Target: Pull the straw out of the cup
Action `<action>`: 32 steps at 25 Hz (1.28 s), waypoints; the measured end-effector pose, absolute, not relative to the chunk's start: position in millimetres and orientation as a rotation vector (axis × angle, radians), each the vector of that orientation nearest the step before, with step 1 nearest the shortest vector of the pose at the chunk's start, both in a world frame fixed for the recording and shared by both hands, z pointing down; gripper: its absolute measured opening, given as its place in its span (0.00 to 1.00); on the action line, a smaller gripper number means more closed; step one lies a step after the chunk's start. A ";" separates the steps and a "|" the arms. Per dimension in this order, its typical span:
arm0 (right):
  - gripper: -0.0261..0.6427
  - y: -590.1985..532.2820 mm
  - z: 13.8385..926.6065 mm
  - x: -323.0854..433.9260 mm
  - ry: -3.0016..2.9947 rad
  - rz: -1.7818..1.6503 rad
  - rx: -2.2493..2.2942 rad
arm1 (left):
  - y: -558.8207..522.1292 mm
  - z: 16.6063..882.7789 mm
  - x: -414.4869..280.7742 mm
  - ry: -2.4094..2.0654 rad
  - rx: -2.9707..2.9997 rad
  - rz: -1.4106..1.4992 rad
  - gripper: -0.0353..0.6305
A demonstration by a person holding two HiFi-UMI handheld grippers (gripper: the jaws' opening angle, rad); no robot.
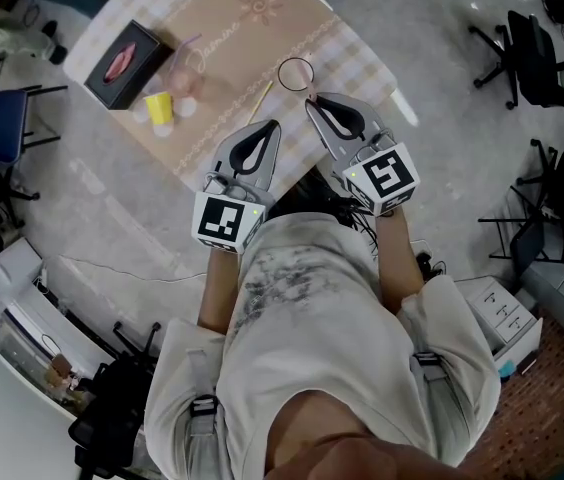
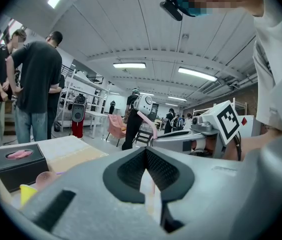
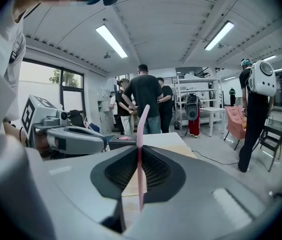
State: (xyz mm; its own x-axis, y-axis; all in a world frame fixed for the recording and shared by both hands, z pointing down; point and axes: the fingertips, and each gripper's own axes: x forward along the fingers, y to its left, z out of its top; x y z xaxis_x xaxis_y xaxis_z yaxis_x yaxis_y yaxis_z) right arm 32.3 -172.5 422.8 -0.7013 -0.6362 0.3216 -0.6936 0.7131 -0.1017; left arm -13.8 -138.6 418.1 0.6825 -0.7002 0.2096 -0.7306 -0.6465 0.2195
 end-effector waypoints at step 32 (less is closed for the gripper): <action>0.09 -116.9 416.9 44.4 -2.636 0.332 1.086 | -105.0 416.1 -16.3 -1.118 2.620 0.129 0.06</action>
State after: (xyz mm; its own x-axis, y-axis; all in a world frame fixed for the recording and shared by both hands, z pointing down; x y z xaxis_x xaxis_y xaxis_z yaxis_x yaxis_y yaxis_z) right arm 44.4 -116.9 416.9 -0.6822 -0.6511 0.3326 -0.7133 0.6926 -0.1072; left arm -16.3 -105.0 416.1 0.6951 -0.6922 0.1939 -0.7182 -0.6573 0.2284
